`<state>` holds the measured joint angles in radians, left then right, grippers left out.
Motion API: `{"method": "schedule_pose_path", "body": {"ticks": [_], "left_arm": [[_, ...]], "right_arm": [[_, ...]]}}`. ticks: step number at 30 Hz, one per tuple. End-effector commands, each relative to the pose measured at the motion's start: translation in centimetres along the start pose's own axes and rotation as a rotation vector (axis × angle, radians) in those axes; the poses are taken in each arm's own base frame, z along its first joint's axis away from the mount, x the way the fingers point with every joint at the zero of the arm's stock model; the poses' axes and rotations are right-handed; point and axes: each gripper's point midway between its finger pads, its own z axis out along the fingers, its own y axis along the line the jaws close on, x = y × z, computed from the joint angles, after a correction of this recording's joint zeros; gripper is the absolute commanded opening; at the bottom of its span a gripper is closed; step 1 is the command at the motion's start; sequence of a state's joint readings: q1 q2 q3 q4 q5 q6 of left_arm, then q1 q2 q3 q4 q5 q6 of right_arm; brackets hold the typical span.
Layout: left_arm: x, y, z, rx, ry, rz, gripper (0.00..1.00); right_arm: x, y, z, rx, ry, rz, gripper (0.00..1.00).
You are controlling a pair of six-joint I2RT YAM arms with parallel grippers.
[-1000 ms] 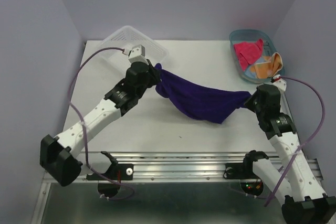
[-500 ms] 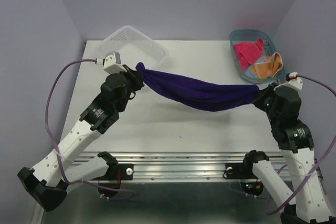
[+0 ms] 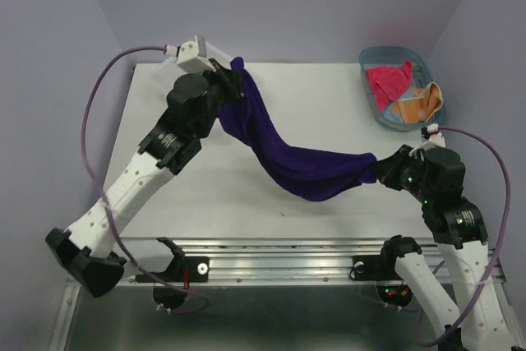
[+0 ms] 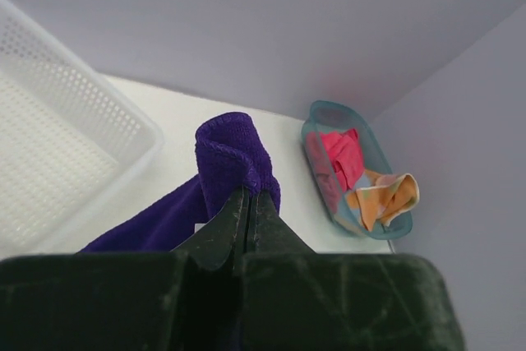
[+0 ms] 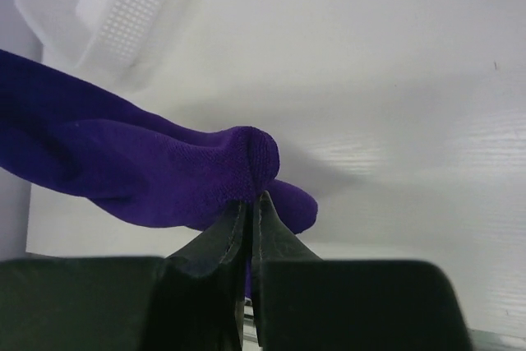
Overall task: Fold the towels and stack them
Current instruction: Flatten out the crumpled towel
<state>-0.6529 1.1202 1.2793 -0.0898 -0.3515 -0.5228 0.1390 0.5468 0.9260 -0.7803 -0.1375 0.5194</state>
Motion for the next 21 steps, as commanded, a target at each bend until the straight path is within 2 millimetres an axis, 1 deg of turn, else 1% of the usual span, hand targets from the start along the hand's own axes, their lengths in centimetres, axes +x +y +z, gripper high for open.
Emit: {"method": "schedule_pose_path", "body": {"ticks": [1, 2, 3, 4, 5, 6, 7, 8, 9, 10, 11, 12, 13, 14, 15, 16, 17, 19, 20, 21], "left_arm": [[5.4, -2.8, 7.4, 0.084, 0.12, 0.106, 0.0], [4.7, -4.8, 8.6, 0.14, 0.117, 0.118, 0.0], [5.4, -5.1, 10.2, 0.134, 0.128, 0.131, 0.0], [7.3, -6.1, 13.0, 0.151, 0.163, 0.142, 0.0], [8.3, -6.4, 14.5, 0.153, 0.181, 0.147, 0.0], [9.9, -6.5, 15.7, 0.157, 0.227, 0.174, 0.0], [14.6, -5.0, 18.4, 0.118, 0.314, 0.198, 0.0], [12.9, -7.1, 19.7, 0.147, 0.285, 0.186, 0.0], [15.2, -6.7, 20.2, 0.139, 0.364, 0.213, 0.02], [16.2, -7.0, 20.9, 0.142, 0.389, 0.223, 0.07], [17.7, -7.9, 22.1, 0.151, 0.4, 0.231, 0.11], [18.6, -8.2, 22.1, 0.153, 0.414, 0.245, 0.15], [18.9, -8.4, 22.0, 0.153, 0.414, 0.268, 0.28], [19.8, -9.0, 21.3, 0.159, 0.421, 0.284, 0.37], [19.5, -9.4, 21.2, 0.161, 0.396, 0.296, 0.59], [19.4, -9.4, 20.3, 0.17, 0.395, 0.324, 0.98], [19.3, -10.1, 19.4, 0.185, 0.388, 0.33, 0.99], [18.5, -10.5, 18.4, 0.193, 0.365, 0.329, 0.99], [18.2, -10.2, 16.8, 0.19, 0.376, 0.323, 0.99], [18.1, -10.2, 15.9, 0.193, 0.378, 0.318, 0.99]], "right_arm": [[2.5, -2.9, 2.3, 0.099, 0.046, 0.055, 0.01], [3.6, -4.5, 3.1, 0.159, 0.062, 0.074, 0.01], [4.2, -5.3, 3.6, 0.19, 0.074, 0.084, 0.01], [5.4, -6.4, 4.5, 0.231, 0.106, 0.098, 0.01], [5.9, -7.3, 4.9, 0.27, 0.117, 0.099, 0.01], [6.3, -7.8, 5.3, 0.291, 0.13, 0.107, 0.02], [6.8, -8.3, 5.7, 0.314, 0.149, 0.113, 0.02], [7.4, -8.6, 6.1, 0.322, 0.171, 0.122, 0.03], [7.8, -8.8, 6.7, 0.333, 0.198, 0.124, 0.07], [8.1, -8.9, 6.9, 0.334, 0.211, 0.122, 0.11], [8.3, -9.0, 7.1, 0.334, 0.219, 0.12, 0.13], [8.4, -9.2, 7.3, 0.342, 0.223, 0.118, 0.13], [8.5, -9.5, 7.4, 0.36, 0.224, 0.121, 0.14], [8.3, -10.0, 7.4, 0.385, 0.208, 0.12, 0.14], [8.1, -10.2, 7.3, 0.399, 0.195, 0.12, 0.13], [7.9, -10.4, 7.3, 0.411, 0.179, 0.127, 0.12], [7.5, -10.8, 7.2, 0.434, 0.158, 0.126, 0.11], [7.2, -11.0, 7.2, 0.445, 0.136, 0.128, 0.09], [7.1, -11.1, 7.1, 0.452, 0.126, 0.131, 0.08], [7.0, -11.2, 7.2, 0.454, 0.118, 0.136, 0.07]]}}
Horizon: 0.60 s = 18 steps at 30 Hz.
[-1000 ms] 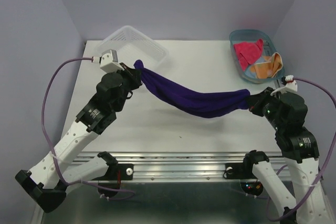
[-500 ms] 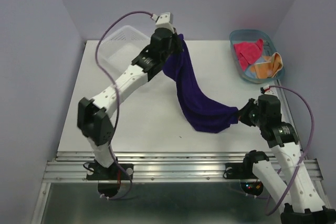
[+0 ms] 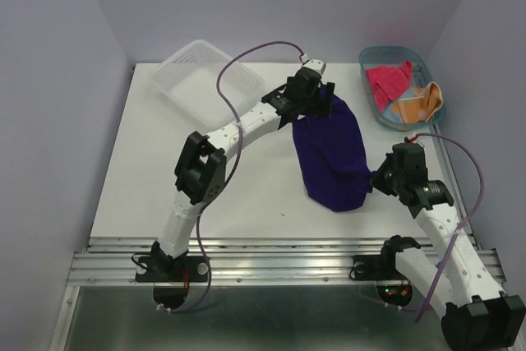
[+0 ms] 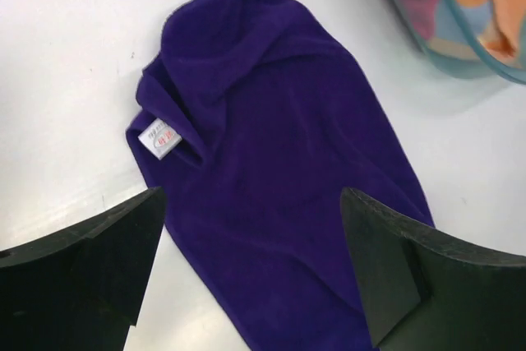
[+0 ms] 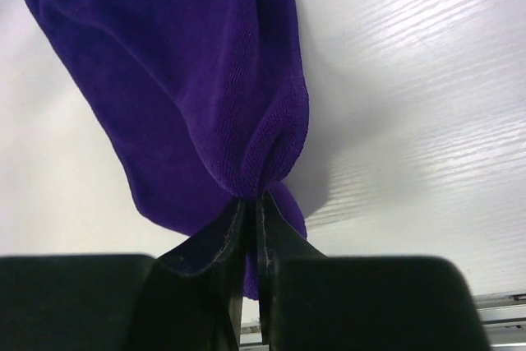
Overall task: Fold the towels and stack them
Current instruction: Flatten out the crumpled towel
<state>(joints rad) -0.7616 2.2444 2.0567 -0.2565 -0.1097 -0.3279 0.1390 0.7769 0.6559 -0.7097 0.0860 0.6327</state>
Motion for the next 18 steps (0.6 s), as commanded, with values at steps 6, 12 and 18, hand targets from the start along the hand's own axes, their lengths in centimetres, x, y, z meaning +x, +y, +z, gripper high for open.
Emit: {"method": "schedule_pose_path", "body": {"ticks": [6, 12, 18], "left_arm": [[2.1, -2.4, -15.0, 0.111, -0.121, -0.066, 0.99], [14.4, -4.5, -17.0, 0.178, 0.077, -0.145, 0.99], [20.0, -6.9, -15.4, 0.187, 0.206, -0.152, 0.99]], "right_arm": [[-1.7, -0.4, 1.0, 0.03, -0.104, 0.06, 0.08], [-1.4, 0.3, 1.3, -0.021, -0.102, 0.058, 0.08], [-1.0, 0.6, 1.5, -0.048, -0.086, 0.032, 0.08]]}}
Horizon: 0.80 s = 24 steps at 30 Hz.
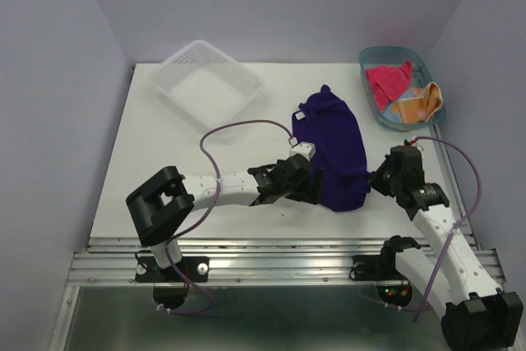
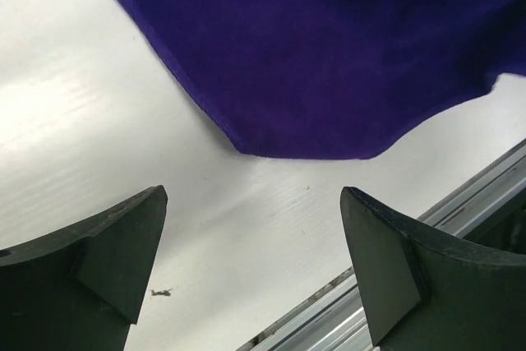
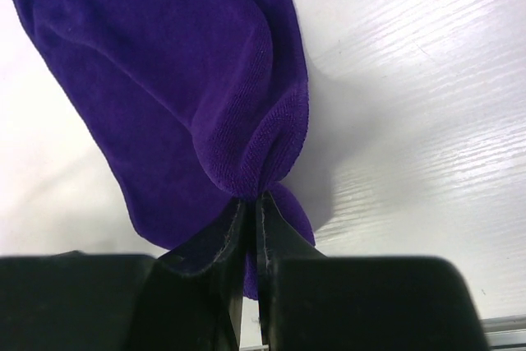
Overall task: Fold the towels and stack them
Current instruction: Flatten out the crumpled towel
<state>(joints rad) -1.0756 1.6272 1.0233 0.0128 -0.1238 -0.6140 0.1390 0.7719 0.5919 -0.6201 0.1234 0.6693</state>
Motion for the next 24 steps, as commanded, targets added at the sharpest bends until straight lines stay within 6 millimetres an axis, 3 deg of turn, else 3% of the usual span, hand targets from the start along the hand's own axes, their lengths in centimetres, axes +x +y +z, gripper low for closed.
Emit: {"method": "schedule_pose_path", "body": {"ticks": [1, 12, 14, 15, 16, 17, 18, 22, 24], "left_arm": [[-0.2, -2.6, 0.9, 0.063, -0.015, -0.073, 0.99], [1.7, -1.3, 6.2, -0.053, 0.038, -0.078, 0.99], [1.2, -1.8, 6.4, -0.048, 0.033, -0.073, 0.93], [1.2, -1.8, 6.5, -0.05, 0.033, -0.069, 0.87], [1.1, -1.8, 6.5, -0.052, 0.03, -0.068, 0.68], [0.9, -1.9, 6.5, -0.047, 0.027, -0.063, 0.56], [0.9, -1.9, 6.4, -0.051, 0.024, -0.061, 0.01], [-1.9, -2.2, 5.0, -0.055, -0.06, -0.034, 0.0], [-4.4, -2.6, 2.8, -0.047, -0.138, -0.033, 0.0]], "right_arm": [[-0.8, 1.2, 0.2, -0.063, -0.034, -0.008, 0.08], [-0.4, 1.5, 0.2, -0.084, -0.016, -0.021, 0.08], [-0.5, 1.6, 0.1, -0.088, -0.018, -0.022, 0.08], [-0.5, 1.6, 0.1, -0.088, -0.018, -0.022, 0.08], [-0.6, 1.7, 0.0, -0.094, -0.023, -0.022, 0.08], [-0.6, 1.8, -0.1, -0.101, -0.025, -0.023, 0.08], [-0.8, 2.0, -0.3, -0.112, -0.032, -0.023, 0.07], [-1.3, 3.2, -1.2, -0.182, -0.046, -0.061, 0.05], [-1.6, 4.4, -2.3, -0.244, -0.046, -0.099, 0.04]]}}
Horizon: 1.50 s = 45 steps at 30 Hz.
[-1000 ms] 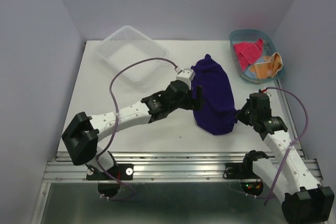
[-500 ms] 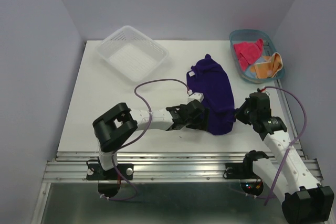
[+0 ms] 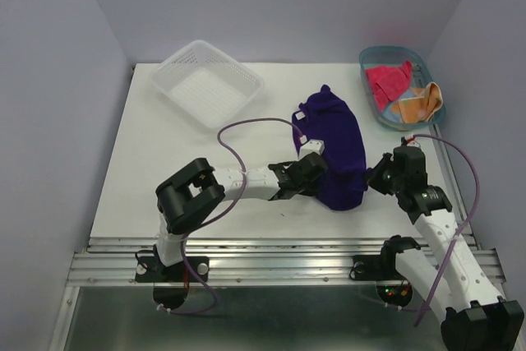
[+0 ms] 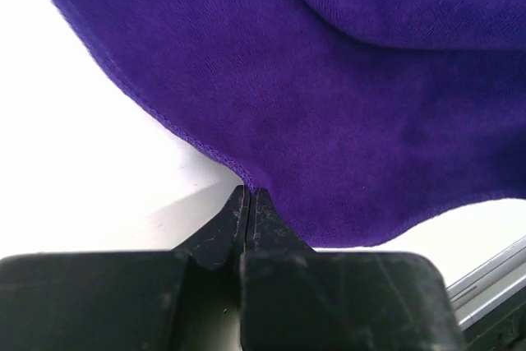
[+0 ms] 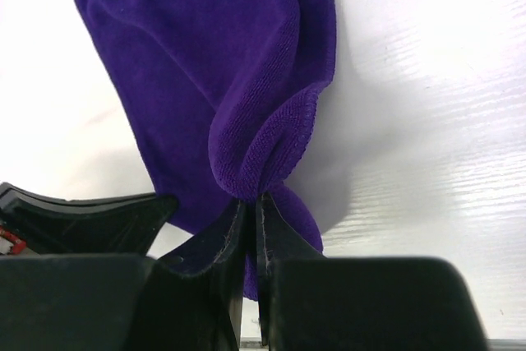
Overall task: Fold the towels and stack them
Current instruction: Flatten out the crumpled towel
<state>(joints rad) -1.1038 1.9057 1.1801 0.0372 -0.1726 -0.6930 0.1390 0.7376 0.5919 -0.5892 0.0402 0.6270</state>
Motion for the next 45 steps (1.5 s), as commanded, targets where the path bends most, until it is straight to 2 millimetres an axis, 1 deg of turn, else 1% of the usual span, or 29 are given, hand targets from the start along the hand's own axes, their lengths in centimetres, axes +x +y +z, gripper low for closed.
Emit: {"method": "schedule_pose_path", "body": {"ticks": [1, 2, 3, 4, 7, 8, 9, 11, 12, 13, 16, 18, 19, 20, 21, 22, 24, 25, 27, 28, 29, 30, 31, 33, 35, 36, 39, 40, 45], "left_arm": [[-7.1, -2.1, -5.3, 0.042, -0.216, -0.003, 0.0], [-8.2, -2.0, -7.4, 0.055, -0.257, -0.013, 0.0], [-8.7, -1.7, -8.4, 0.052, -0.282, -0.017, 0.0], [-10.2, -1.5, -10.7, 0.059, -0.339, -0.029, 0.0], [-10.0, 0.9, -12.4, 0.018, -0.355, -0.054, 0.0], [-10.5, 2.3, -13.6, -0.001, -0.362, -0.077, 0.0], [-9.4, 4.2, -13.5, -0.05, -0.336, -0.107, 0.0], [-9.0, 7.4, -13.8, -0.103, -0.325, -0.145, 0.0], [-8.7, 8.3, -13.8, -0.117, -0.31, -0.156, 0.0], [-7.9, 9.1, -13.6, -0.131, -0.283, -0.17, 0.1], [-5.4, 11.3, -11.8, -0.191, -0.206, -0.168, 0.25], [-4.9, 11.3, -10.8, -0.196, -0.168, -0.133, 0.4], [-4.5, 11.3, -10.3, -0.203, -0.147, -0.128, 0.56], [-3.7, 11.8, -9.3, -0.235, -0.108, -0.115, 0.64], [-4.2, 11.5, -9.2, -0.241, -0.108, -0.116, 0.71], [-3.9, 12.1, -9.2, -0.275, -0.096, -0.122, 0.91], [-3.6, 12.5, -9.1, -0.298, -0.093, -0.137, 0.98], [-3.4, 12.6, -9.2, -0.296, -0.091, -0.141, 0.99], [-2.6, 12.9, -9.6, -0.289, -0.081, -0.146, 0.99], [-2.3, 12.9, -9.7, -0.277, -0.082, -0.157, 0.99], [-2.3, 12.8, -10.1, -0.263, -0.088, -0.164, 0.99], [-1.2, 13.4, -10.2, -0.267, -0.071, -0.167, 0.99], [-0.8, 13.0, -10.2, -0.23, -0.062, -0.179, 0.99], [0.9, 13.0, -10.3, -0.188, -0.035, -0.185, 0.99], [1.6, 11.9, -10.2, -0.116, -0.021, -0.209, 0.99], [2.7, 12.2, -9.9, -0.116, 0.0, -0.207, 0.99], [3.6, 11.9, -9.3, -0.098, 0.015, -0.22, 0.99], [3.1, 11.2, -9.0, -0.064, -0.001, -0.222, 0.99], [1.9, 10.2, -7.7, -0.034, -0.035, -0.224, 0.99]], "right_arm": [[-1.8, 3.2, -1.6, -0.158, -0.048, -0.079, 0.03], [-2.0, 3.6, -2.0, -0.175, -0.05, -0.089, 0.03], [-2.4, 4.3, -2.8, -0.208, -0.063, -0.104, 0.02], [-2.3, 4.5, -3.2, -0.225, -0.059, -0.112, 0.01], [-1.6, 6.0, -4.2, -0.322, -0.026, -0.129, 0.01], [-1.1, 6.5, -4.4, -0.357, -0.002, -0.136, 0.01], [0.2, 7.3, -4.5, -0.427, 0.053, -0.145, 0.01], [1.9, 7.7, -4.2, -0.484, 0.123, -0.14, 0.01], [2.8, 7.9, -4.1, -0.51, 0.165, -0.137, 0.01], [4.3, 6.9, -2.9, -0.483, 0.214, -0.124, 0.01], [7.1, 4.5, -0.6, -0.394, 0.305, -0.097, 0.01], [7.5, 3.8, 0.2, -0.345, 0.319, -0.063, 0.01], [7.5, 3.8, 0.5, -0.336, 0.32, -0.057, 0.04], [7.4, 3.5, 0.8, -0.315, 0.321, -0.049, 0.08], [7.2, 2.9, 1.4, -0.263, 0.316, -0.04, 0.15], [7.3, 2.3, 1.5, -0.231, 0.321, -0.038, 0.34], [7.4, 2.0, 1.7, -0.205, 0.323, -0.027, 0.56], [7.3, 2.0, 1.8, -0.203, 0.317, -0.023, 0.7], [6.6, 1.6, 2.0, -0.171, 0.278, -0.023, 0.73], [6.4, 1.2, 2.0, -0.148, 0.273, -0.019, 0.84], [6.3, 0.9, 2.0, -0.128, 0.263, -0.012, 0.84], [6.2, 0.9, 2.0, -0.12, 0.259, -0.003, 0.85], [5.8, 0.4, 1.9, -0.085, 0.24, 0.007, 0.88], [5.4, -0.2, 2.0, -0.038, 0.219, 0.032, 0.89], [5.6, -0.5, 1.8, -0.017, 0.231, 0.05, 0.88], [5.7, -0.6, 1.7, -0.004, 0.235, 0.063, 0.88], [6.2, -0.5, 1.1, 0.009, 0.266, 0.066, 0.86], [6.7, -0.7, 0.8, 0.018, 0.289, 0.065, 0.84], [8.3, -0.3, 0.2, 0.014, 0.337, 0.051, 0.82]]}}
